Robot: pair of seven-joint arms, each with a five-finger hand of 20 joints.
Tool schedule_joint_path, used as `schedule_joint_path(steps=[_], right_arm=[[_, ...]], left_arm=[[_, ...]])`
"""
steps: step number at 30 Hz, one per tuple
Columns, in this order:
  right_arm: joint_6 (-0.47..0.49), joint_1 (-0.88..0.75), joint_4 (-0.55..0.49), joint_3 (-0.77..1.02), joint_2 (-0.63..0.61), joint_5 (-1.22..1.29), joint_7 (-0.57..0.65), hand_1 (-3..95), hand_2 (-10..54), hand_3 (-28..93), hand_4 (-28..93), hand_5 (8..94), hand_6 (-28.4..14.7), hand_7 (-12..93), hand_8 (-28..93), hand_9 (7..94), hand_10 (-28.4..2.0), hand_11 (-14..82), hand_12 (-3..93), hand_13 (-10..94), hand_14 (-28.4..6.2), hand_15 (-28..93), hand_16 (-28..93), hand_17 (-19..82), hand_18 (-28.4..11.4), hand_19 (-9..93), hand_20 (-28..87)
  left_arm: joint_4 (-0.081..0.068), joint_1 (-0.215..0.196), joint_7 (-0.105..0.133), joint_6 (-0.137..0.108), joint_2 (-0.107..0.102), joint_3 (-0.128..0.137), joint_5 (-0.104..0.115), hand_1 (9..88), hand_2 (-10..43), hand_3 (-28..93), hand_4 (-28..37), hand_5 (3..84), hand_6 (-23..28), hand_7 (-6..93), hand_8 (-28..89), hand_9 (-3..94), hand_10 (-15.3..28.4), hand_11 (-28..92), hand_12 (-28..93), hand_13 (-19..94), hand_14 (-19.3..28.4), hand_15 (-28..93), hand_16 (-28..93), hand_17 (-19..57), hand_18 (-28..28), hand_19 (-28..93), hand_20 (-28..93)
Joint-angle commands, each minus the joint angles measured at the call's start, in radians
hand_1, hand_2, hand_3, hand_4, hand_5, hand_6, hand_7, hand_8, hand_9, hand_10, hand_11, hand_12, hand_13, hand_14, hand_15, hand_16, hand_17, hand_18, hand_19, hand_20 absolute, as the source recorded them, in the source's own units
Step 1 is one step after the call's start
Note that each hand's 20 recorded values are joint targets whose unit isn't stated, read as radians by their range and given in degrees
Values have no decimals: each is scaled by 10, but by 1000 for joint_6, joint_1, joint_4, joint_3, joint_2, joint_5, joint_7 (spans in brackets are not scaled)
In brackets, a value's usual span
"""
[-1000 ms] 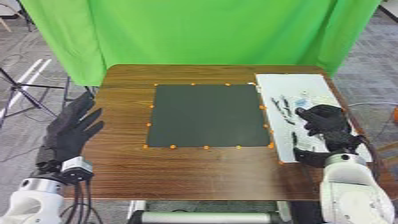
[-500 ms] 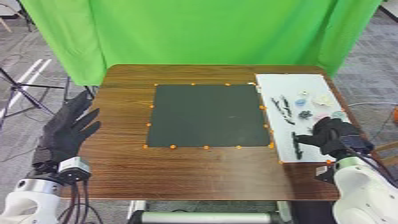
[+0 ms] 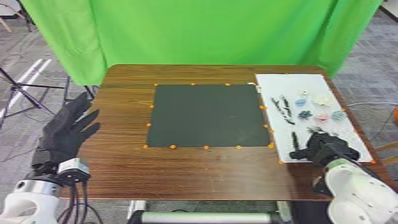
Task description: Arrange flowers
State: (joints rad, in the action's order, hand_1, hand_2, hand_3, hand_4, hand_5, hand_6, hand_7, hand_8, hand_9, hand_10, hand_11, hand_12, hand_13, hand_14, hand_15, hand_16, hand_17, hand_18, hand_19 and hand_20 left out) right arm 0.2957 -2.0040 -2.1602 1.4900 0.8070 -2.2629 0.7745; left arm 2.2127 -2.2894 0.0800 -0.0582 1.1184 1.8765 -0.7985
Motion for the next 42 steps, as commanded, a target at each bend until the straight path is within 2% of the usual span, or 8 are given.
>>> schedule_joint_path(steps=[1, 7, 10, 18, 27, 32, 39, 42], right_arm=[[42, 34, 62, -108, 13, -36, 15, 261, -95, 678, -283, 682, 9, 531, -172, 696, -114, 603, 413, 624, -130, 802, 337, 230, -229, 820, 529], [31, 70, 123, -181, 25, -33, 4, 297, -95, 765, -281, 701, 10, 549, -177, 710, -112, 619, 420, 647, -124, 819, 344, 249, -227, 836, 528], [15, 69, 146, -196, 30, -48, -30, 390, -95, 752, -282, 702, 0, 544, 78, 730, -109, 620, 423, 663, -120, 821, 351, 256, -227, 845, 522], [-19, 34, 128, -175, 36, -27, -81, 427, -95, 814, -267, 722, -4, 552, 126, 768, -104, 629, 435, 676, -120, 832, 364, 264, -226, 853, 522], [-166, 93, 59, -113, 33, 202, -86, 403, -95, 833, -198, 751, -4, 566, 178, 802, -107, 664, 457, 712, -122, 869, 385, 294, -230, 887, 537], [-238, 217, 45, -152, 24, 266, -103, 398, -95, 836, -182, 770, -2, 555, 192, 819, -113, 664, 460, 734, -120, 874, 384, 322, -230, 907, 536], [-260, 440, 61, -282, 78, 336, -95, 392, -95, 842, -165, 791, 7, 538, 210, 837, -106, 662, 464, 762, -115, 873, 382, 350, -234, 927, 530], [-255, 525, 90, -360, 136, 351, -95, 390, -95, 843, -158, 799, 7, 527, 215, 846, -102, 659, 464, 770, -112, 872, 380, 363, -236, 930, 533]], left_arm=[[0, -7, -1, 1, -6, -1, 2, 245, -28, 688, -281, 216, 6, 190, -102, 171, 88, 121, 192, 138, 121, 166, 64, -122, 185, 365, 83], [1, -7, -7, 2, -1, -4, -1, 246, -27, 688, -281, 216, 7, 190, -102, 171, 89, 121, 192, 138, 121, 166, 64, -122, 185, 365, 84], [3, -11, -5, -1, 1, -3, -1, 246, -27, 688, -281, 216, 7, 190, -102, 171, 88, 121, 192, 138, 121, 166, 65, -122, 185, 365, 84], [3, -10, -5, -3, -3, 3, 2, 244, -23, 688, -282, 217, 7, 191, -103, 172, 88, 120, 192, 139, 121, 168, 64, -122, 185, 367, 86], [13, -36, -3, 7, -41, 58, -3, 243, -23, 691, -281, 217, 6, 190, -103, 172, 88, 120, 192, 139, 120, 167, 65, -122, 186, 369, 86], [19, -76, -26, 131, -32, 154, 7, 240, -39, 688, -280, 217, 7, 188, -102, 172, 88, 118, 192, 136, 117, 155, 66, -123, 185, 363, 84], [21, -144, -20, 196, -36, 247, 48, 232, -75, 683, -279, 213, 5, 174, -94, 163, 82, 92, 201, 125, 112, 117, 82, -126, 183, 339, 83], [23, -171, -44, 237, -17, 291, 35, 240, -92, 677, -275, 211, 4, 171, -90, 164, 80, 75, 213, 125, 108, 94, 92, -125, 181, 326, 86]])
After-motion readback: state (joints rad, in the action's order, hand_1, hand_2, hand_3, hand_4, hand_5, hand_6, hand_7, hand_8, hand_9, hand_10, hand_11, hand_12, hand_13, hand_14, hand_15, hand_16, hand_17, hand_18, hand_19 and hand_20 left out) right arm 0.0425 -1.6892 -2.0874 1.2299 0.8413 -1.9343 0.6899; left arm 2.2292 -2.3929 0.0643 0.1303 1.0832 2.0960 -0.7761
